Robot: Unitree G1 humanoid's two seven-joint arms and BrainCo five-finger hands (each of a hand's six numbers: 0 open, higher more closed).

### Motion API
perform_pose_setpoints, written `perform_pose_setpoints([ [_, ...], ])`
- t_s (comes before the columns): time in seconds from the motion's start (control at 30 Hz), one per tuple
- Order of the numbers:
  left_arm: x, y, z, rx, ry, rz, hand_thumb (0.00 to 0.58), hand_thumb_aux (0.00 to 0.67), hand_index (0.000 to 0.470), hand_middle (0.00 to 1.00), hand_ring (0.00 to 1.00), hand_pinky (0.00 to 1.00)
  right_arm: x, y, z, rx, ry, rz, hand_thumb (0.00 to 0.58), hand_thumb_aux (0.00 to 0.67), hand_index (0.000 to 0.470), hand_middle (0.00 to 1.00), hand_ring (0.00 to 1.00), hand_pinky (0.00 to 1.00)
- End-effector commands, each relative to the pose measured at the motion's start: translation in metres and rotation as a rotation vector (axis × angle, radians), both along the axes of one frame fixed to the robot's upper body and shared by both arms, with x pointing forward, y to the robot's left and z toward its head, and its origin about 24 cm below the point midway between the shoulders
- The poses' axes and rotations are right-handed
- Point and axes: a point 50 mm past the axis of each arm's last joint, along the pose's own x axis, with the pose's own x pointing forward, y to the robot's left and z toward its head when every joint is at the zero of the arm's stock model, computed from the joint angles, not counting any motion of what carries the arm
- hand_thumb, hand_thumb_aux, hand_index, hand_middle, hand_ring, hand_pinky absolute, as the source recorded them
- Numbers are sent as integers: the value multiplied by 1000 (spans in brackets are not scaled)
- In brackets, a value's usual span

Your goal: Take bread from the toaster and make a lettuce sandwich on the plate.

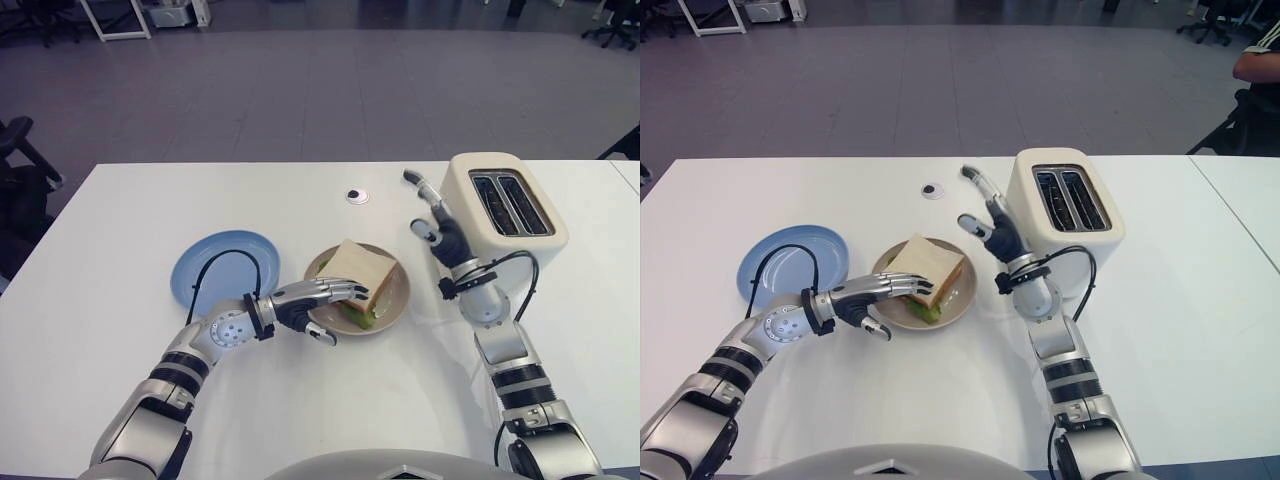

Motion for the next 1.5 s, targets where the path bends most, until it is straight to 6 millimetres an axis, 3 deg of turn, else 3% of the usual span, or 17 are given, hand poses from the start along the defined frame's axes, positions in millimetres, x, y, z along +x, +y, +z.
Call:
perform_pose_setpoints([
  [0.03, -18, 11, -31, 139, 136, -6, 0, 0, 0, 0, 0, 0, -2, -10, 15, 99, -70, -43, 0, 0, 0, 0, 0, 0],
  [0.2, 6, 8, 15, -186, -36, 109, 0, 0, 0, 0, 0, 0, -23, 19, 2, 50, 36, 280, 0, 0, 0, 0, 0, 0],
  [0.23, 11, 10, 32, -307, -79, 133, 27, 16, 11, 0, 0, 0, -31, 28, -6, 1, 85, 383, 212, 137, 96, 333, 333, 333],
  [0.27, 14, 11, 45, -405, -107, 144, 449, 352, 247, 0, 0, 0, -39, 32, -12, -29, 107, 454, 420, 318, 223, 753, 753, 753],
  [0.3, 13, 13, 57, -499, -113, 135, 578, 628, 441, 251, 251, 251, -45, 35, -17, -37, 146, 515, 577, 620, 435, 1000, 1000, 1000],
  [0.33, 10, 14, 65, -562, -106, 107, 580, 670, 470, 820, 820, 820, -51, 36, -20, -62, 165, 570, 580, 670, 470, 1000, 1000, 1000],
  [0.37, 5, 14, 69, -606, -83, 71, 580, 670, 470, 1000, 1000, 1000, -56, 37, -22, -64, 185, 616, 580, 670, 470, 1000, 1000, 1000],
  [0.43, -12, 11, 68, -608, 29, -60, 580, 670, 470, 1000, 1000, 1000, -70, 37, -24, -95, 229, 747, 580, 670, 470, 1000, 1000, 1000],
  [0.53, -52, 6, 39, -376, 229, -313, 580, 670, 470, 1000, 1000, 1000, -95, 33, -38, -219, 351, 944, 580, 670, 470, 1000, 1000, 1000],
  [0.7, -60, 7, 13, -183, 321, -377, 580, 670, 470, 1000, 1000, 1000, -105, 22, -67, -434, 520, 1007, 580, 670, 470, 1000, 1000, 1000],
  [0.87, -45, 6, -9, -35, 323, -265, 580, 670, 470, 1000, 1000, 1000, -89, 20, -86, -567, 581, 876, 580, 670, 470, 1000, 1000, 1000],
  [0.97, -29, 8, -18, 19, 285, -141, 580, 670, 470, 1000, 1000, 1000, -66, 22, -89, -587, 538, 705, 580, 670, 470, 1000, 1000, 1000],
  [1.27, 24, 5, -5, -76, 25, 210, 580, 670, 470, 1000, 1000, 1000, -8, 32, -88, -379, 428, 269, 580, 670, 470, 1000, 1000, 1000],
  [1.3, 33, 2, 0, -120, -21, 271, 580, 670, 470, 941, 941, 941, -4, 32, -86, -347, 404, 236, 580, 670, 470, 1000, 1000, 1000],
  [1.37, 45, -4, 8, -197, -100, 357, 555, 531, 372, 816, 816, 816, 3, 32, -77, -267, 351, 182, 580, 670, 470, 1000, 1000, 1000],
  [1.47, 51, -6, 19, -313, -167, 415, 489, 405, 284, 733, 733, 733, 8, 30, -65, -177, 279, 144, 580, 670, 470, 1000, 1000, 1000],
  [1.5, 50, -7, 22, -357, -170, 411, 124, 76, 53, 659, 659, 659, 9, 28, -60, -138, 253, 132, 580, 670, 470, 1000, 1000, 1000],
])
